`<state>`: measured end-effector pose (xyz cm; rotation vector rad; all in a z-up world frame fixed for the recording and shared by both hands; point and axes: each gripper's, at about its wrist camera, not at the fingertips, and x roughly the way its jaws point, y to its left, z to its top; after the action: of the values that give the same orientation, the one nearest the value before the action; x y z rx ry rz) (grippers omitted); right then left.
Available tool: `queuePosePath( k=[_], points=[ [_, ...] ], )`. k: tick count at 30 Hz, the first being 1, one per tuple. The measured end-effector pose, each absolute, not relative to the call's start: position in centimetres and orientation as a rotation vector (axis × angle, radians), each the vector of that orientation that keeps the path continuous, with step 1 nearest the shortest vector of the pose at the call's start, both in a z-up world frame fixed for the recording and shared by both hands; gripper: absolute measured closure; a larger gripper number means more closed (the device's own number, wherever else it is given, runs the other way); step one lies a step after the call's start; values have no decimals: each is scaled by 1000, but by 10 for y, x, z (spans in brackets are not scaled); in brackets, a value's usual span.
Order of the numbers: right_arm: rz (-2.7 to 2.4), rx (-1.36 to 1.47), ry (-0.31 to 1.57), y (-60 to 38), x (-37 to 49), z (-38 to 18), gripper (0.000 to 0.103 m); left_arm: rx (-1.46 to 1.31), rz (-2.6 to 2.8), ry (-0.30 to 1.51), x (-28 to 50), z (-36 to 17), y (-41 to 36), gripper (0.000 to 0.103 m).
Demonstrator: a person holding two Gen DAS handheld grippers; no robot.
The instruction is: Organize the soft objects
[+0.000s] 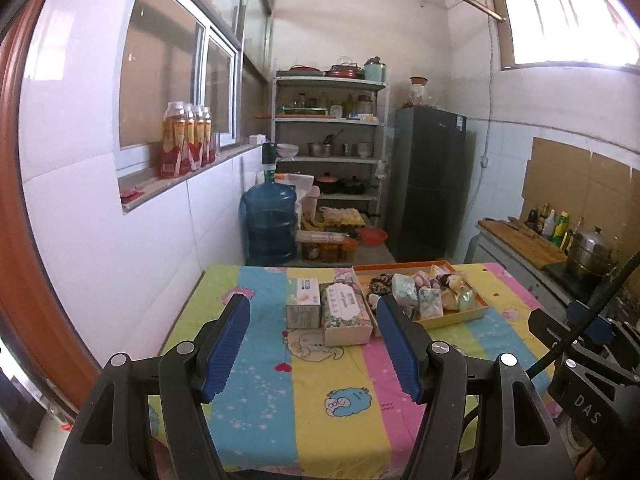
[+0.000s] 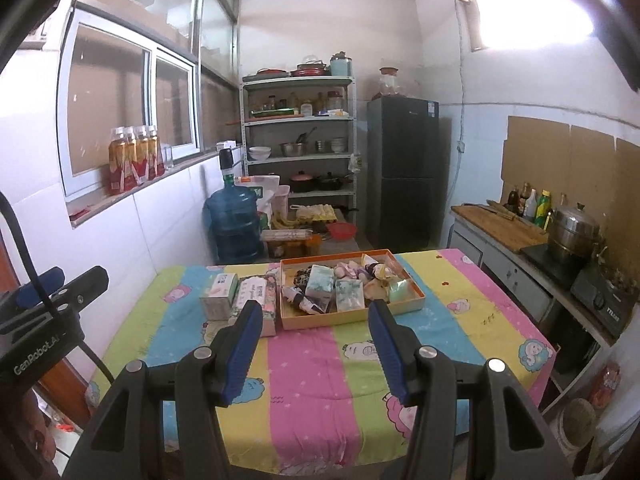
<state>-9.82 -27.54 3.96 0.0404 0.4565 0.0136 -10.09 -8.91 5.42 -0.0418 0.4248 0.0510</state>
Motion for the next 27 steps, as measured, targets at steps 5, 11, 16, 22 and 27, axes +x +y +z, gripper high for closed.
queuePosePath(
  k=[5, 11, 16, 22, 27],
  points=[
    [21, 36, 444, -273, -102, 43, 48, -40, 58, 420, -104, 58, -87, 35],
    [28, 32, 445, -269, -102, 44, 48, -44, 63, 424, -105, 58, -85, 35],
    [31, 31, 449, -267, -103, 46, 48, -50, 64, 426, -105, 58, -82, 35],
    [36, 25, 451, -265, -102, 46, 48, -59, 66, 430, -104, 58, -81, 35],
    [36, 27, 449, -265, -102, 46, 48, -60, 67, 433, -103, 57, -79, 35]
  ],
)
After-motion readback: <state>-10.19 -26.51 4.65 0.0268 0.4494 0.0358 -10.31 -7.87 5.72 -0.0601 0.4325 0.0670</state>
